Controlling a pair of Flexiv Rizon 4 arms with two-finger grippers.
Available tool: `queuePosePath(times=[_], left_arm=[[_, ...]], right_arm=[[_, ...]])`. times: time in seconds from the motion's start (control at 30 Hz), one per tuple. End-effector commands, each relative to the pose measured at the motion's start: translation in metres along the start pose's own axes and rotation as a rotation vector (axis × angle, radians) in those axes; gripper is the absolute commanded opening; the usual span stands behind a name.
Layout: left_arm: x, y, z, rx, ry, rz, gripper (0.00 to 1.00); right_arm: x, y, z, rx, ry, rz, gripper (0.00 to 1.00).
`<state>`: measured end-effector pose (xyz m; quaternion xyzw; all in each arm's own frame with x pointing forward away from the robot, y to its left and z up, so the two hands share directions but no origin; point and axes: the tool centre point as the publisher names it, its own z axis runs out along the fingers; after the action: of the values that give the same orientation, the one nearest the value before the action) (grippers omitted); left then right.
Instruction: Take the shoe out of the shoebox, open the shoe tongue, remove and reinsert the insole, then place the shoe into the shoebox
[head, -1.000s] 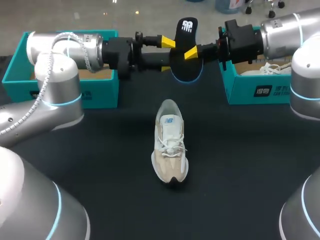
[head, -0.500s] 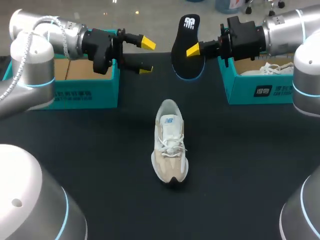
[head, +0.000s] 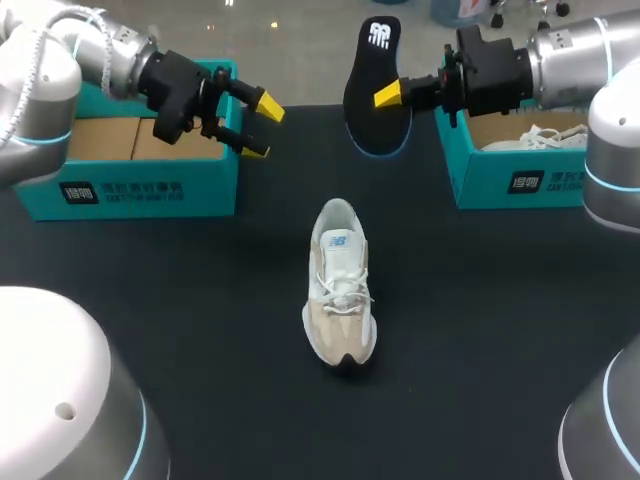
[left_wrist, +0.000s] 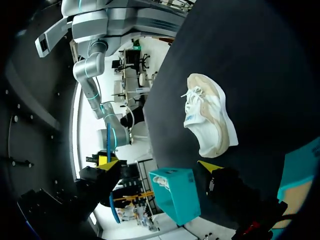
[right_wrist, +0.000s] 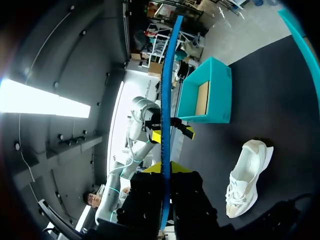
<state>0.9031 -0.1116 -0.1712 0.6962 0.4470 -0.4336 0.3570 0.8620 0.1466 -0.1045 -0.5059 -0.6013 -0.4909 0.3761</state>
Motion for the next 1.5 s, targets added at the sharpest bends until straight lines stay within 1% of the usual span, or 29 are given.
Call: queuePosePath(times=[0.03,0.2,0.33,0.47,0.6,0.73,0.77,1.37,1.4,1.47,1.5], left_arm=[[0.009,0.003,-0.013,0.029,0.064,0.012,1.00],[0.026,0.006,-0.029,-0.006,0.110,-0.003,1.00],[0.035,0.013,-0.038,-0.082,0.136,-0.028,1.00],[0.035,0.013,-0.038,-0.082,0.136,-0.028,1.00],[0.035,0.013,-0.038,-0.082,0.136,-0.028,1.00],[0.035,0.013,-0.038,-0.082,0.136,-0.028,1.00],[0.035,0.013,-0.038,-0.082,0.136,-0.028,1.00],[0.035,0.013,-0.038,-0.082,0.136,-0.028,1.00],[0.035,0.013,-0.038,-0.082,0.136,-0.028,1.00],[0.035,0.013,-0.038,-0.082,0.136,-0.028,1.00],[0.035,0.013,-0.038,-0.082,0.136,-0.028,1.00]], right_arm=[[0.000,0.000,0.001,-0.006,0.002,-0.013,0.00],[0.000,0.001,-0.001,-0.013,0.008,-0.029,0.00],[-0.001,0.002,-0.001,-0.015,0.009,-0.029,0.00],[-0.002,0.004,-0.001,-0.017,0.011,-0.039,0.00],[0.001,0.009,0.001,-0.044,0.023,-0.086,0.00],[0.009,0.014,0.006,-0.073,0.060,-0.242,0.00],[0.010,0.015,0.007,-0.086,0.055,-0.263,0.00],[0.010,0.015,0.007,-0.086,0.055,-0.263,0.00],[0.008,0.019,0.009,-0.101,0.052,-0.292,0.00],[0.007,0.027,0.012,-0.098,0.015,-0.366,0.00],[0.007,0.031,0.012,-0.116,0.006,-0.404,0.00]])
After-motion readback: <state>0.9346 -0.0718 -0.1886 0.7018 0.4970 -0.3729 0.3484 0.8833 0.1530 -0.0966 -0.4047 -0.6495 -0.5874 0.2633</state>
